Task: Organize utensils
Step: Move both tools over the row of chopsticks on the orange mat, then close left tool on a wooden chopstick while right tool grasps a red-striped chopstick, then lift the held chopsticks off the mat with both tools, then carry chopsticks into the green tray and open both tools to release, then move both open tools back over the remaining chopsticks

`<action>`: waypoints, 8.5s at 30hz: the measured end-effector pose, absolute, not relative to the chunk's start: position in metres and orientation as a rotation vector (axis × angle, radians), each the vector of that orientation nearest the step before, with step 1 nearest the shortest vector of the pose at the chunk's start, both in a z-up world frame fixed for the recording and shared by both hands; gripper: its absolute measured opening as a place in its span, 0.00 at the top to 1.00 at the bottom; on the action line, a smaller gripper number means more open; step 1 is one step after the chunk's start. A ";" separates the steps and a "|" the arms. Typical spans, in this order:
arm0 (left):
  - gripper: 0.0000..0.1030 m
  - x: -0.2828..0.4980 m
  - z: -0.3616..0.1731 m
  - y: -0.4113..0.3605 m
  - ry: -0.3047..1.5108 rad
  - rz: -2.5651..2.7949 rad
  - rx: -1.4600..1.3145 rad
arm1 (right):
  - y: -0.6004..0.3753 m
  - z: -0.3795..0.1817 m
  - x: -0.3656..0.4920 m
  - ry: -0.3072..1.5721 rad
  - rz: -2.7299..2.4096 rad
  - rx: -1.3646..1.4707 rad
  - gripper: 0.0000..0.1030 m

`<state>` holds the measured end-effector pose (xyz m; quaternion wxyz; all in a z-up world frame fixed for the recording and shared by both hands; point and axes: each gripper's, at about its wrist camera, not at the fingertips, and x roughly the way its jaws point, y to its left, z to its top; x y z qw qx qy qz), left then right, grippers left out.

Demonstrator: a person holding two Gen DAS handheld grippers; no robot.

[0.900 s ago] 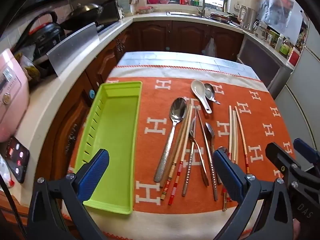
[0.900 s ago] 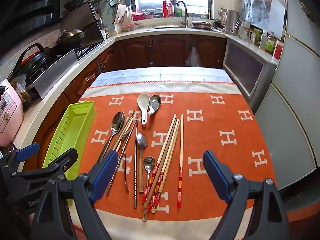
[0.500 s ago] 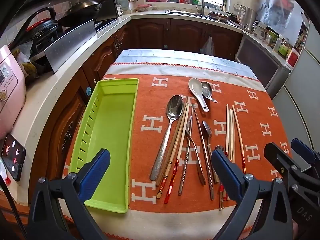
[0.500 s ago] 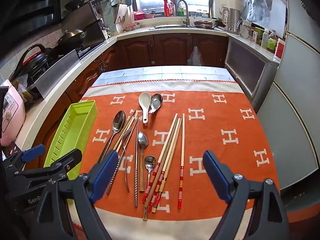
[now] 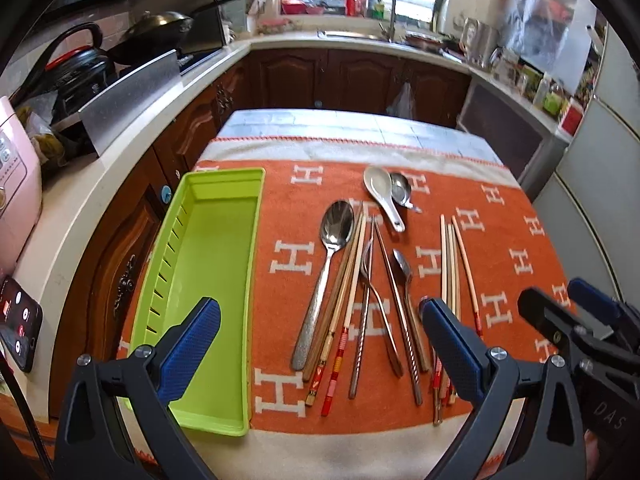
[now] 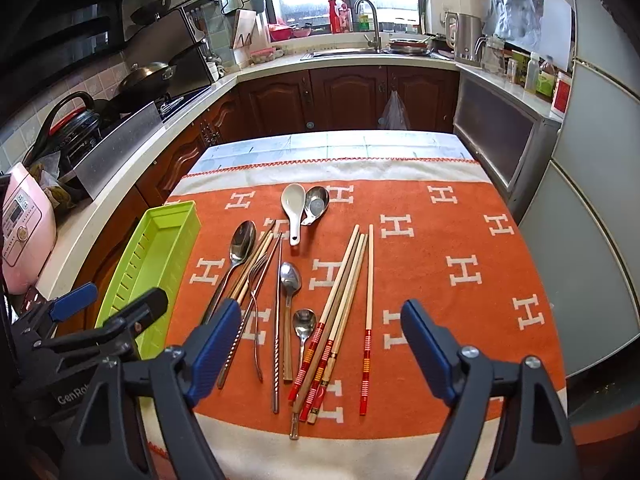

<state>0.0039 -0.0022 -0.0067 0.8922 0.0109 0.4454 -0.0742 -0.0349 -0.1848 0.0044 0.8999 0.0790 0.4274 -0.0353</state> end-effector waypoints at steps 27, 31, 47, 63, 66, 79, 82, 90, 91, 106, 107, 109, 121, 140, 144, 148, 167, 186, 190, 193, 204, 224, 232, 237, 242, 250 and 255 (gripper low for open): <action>0.25 0.013 -0.021 -0.008 0.988 -0.267 -0.020 | -0.212 -0.006 -0.031 0.909 -0.049 0.249 0.48; 0.44 0.018 -0.030 -0.010 1.027 -0.284 -0.027 | -0.223 -0.009 -0.029 0.912 -0.056 0.273 0.53; 0.77 0.037 -0.071 -0.054 1.144 -0.415 -0.040 | -0.244 -0.071 -0.006 1.072 -0.056 0.289 0.71; 0.78 0.046 -0.089 -0.089 1.206 -0.534 -0.001 | -0.231 -0.119 0.015 1.113 -0.043 0.140 0.94; 0.80 0.048 -0.092 -0.099 1.228 -0.568 0.006 | -0.244 -0.119 0.012 1.109 -0.034 0.224 0.95; 0.92 0.060 -0.120 -0.135 1.302 -0.586 0.056 | -0.264 -0.105 0.001 1.065 -0.018 0.315 0.95; 0.92 0.063 -0.122 -0.137 1.297 -0.578 0.053 | -0.267 -0.105 -0.003 1.059 -0.019 0.311 0.95; 0.92 0.067 -0.131 -0.138 1.301 -0.529 0.070 | -0.274 -0.109 -0.005 1.061 -0.017 0.333 0.95; 0.92 0.067 -0.131 -0.138 1.299 -0.529 0.067 | -0.274 -0.109 -0.005 1.061 -0.013 0.337 0.95; 0.92 0.084 -0.131 -0.163 1.266 -0.513 0.099 | -0.277 -0.110 -0.007 1.060 -0.005 0.346 0.95; 0.92 0.085 -0.131 -0.165 1.264 -0.512 0.105 | -0.277 -0.110 -0.007 1.060 -0.005 0.346 0.95; 0.92 0.090 -0.132 -0.167 1.266 -0.511 0.097 | -0.278 -0.109 -0.007 1.059 -0.008 0.345 0.95; 0.90 0.094 -0.134 -0.143 1.276 -0.479 0.075 | -0.281 -0.110 -0.008 1.056 -0.012 0.346 0.95; 0.90 0.061 -0.123 -0.167 1.299 -0.592 0.106 | -0.281 -0.107 -0.011 1.050 -0.013 0.354 0.95; 0.90 0.060 -0.126 -0.172 1.303 -0.607 0.105 | -0.283 -0.107 -0.012 1.050 -0.014 0.358 0.95; 0.90 0.063 -0.126 -0.170 1.308 -0.608 0.083 | -0.284 -0.108 -0.012 1.053 -0.014 0.362 0.95; 0.88 0.063 -0.132 -0.191 1.210 -0.552 0.208 | -0.283 -0.106 -0.016 1.052 -0.019 0.365 0.94; 0.96 0.038 -0.042 -0.082 1.013 -0.463 0.066 | -0.247 -0.061 -0.023 0.988 0.049 0.322 0.95; 0.96 0.040 -0.023 -0.026 0.973 -0.361 0.020 | -0.213 -0.046 -0.011 0.996 0.155 0.312 0.95; 0.96 0.048 -0.022 0.016 0.970 -0.257 -0.012 | -0.179 -0.037 0.004 1.013 0.251 0.301 0.95; 0.96 0.065 -0.063 0.105 1.030 -0.116 -0.100 | -0.062 -0.047 0.069 1.145 0.414 0.433 0.95; 0.81 0.091 -0.093 0.118 1.051 -0.125 -0.158 | -0.035 -0.075 0.083 1.234 0.364 0.384 0.93; 0.62 0.071 -0.079 0.096 0.992 -0.185 -0.160 | -0.061 -0.060 0.058 1.156 0.344 0.267 0.93; 0.62 0.060 -0.070 0.072 1.001 -0.237 -0.111 | -0.094 -0.049 0.041 1.080 0.286 0.239 0.94; 0.52 0.051 -0.063 0.051 0.988 -0.284 -0.085 | -0.136 -0.046 0.025 1.045 0.214 0.265 0.94; 0.46 0.053 -0.073 0.022 1.058 -0.325 -0.067 | -0.188 -0.055 0.010 1.045 0.118 0.325 0.94; 0.46 0.047 -0.078 0.001 1.064 -0.356 -0.012 | -0.209 -0.066 0.008 1.055 0.090 0.351 0.94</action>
